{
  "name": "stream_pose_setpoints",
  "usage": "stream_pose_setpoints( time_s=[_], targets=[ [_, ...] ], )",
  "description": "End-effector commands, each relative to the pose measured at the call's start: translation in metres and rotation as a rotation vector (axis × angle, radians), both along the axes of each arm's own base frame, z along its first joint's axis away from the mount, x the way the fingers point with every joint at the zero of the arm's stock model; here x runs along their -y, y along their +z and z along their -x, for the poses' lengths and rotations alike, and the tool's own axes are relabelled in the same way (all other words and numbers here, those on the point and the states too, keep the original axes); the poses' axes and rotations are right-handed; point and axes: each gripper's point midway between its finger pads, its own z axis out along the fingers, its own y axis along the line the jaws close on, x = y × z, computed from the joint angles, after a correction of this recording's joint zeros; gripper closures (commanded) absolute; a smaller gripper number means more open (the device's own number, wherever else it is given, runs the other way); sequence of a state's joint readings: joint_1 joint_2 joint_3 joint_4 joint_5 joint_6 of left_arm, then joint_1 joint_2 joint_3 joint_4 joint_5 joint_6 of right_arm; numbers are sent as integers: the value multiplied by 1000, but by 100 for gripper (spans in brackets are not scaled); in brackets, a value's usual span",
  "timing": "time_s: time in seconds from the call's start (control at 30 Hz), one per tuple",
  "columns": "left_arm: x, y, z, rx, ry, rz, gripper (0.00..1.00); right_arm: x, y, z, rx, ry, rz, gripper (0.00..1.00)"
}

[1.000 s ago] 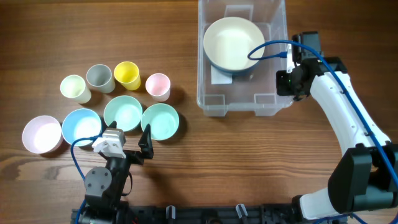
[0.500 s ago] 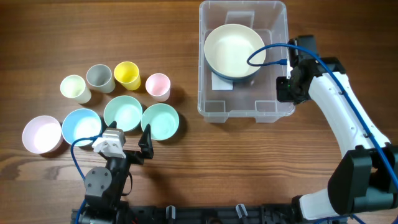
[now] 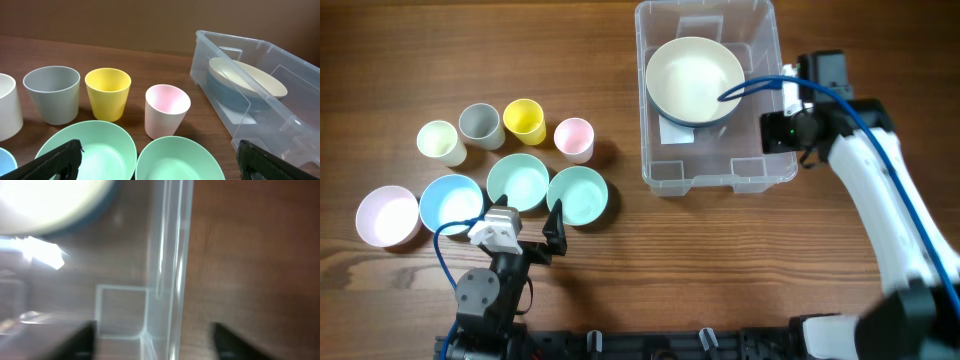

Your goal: Pack container

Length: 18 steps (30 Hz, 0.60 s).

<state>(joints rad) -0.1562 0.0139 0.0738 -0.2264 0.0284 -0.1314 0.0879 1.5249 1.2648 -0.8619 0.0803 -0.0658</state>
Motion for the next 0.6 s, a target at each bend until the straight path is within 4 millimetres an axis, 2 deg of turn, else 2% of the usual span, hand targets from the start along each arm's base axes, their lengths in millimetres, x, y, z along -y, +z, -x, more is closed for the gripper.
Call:
stream_pose_setpoints(
  time_s=[0.0,0.07,0.1,0.17,0.2,0.23,0.33,0.37,0.43,0.47,0.57],
  targets=[
    [3,0,1,8,-21,-12,0,-10,90,2,280,11,-101,0],
    [3,0,1,8,-21,-12,0,4,129,7,415,-110,-172,0],
    [3,0,1,8,-21,-12,0,20,144,11,473,-210,-217,0],
    [3,0,1,8,-21,-12,0,57,158,19,532,-419,-290,0],
    [3,0,1,8,-21,-12,0,84,159,25,550,-545,-313,0],
    [3,0,1,8,-21,-12,0,115,154,31,553,-676,-324,0],
    [3,0,1,8,-21,-12,0,167,133,42,514,-866,-322,0],
    [3,0,1,8,-21,-12,0,179,123,44,487,-905,-326,1],
    [3,0,1,8,-21,-12,0,191,107,47,445,-983,-350,0],
    [3,0,1,8,-21,-12,0,197,87,45,391,-1060,-385,0],
    [3,0,1,8,-21,-12,0,199,70,41,340,-1092,-396,0]
  ],
)
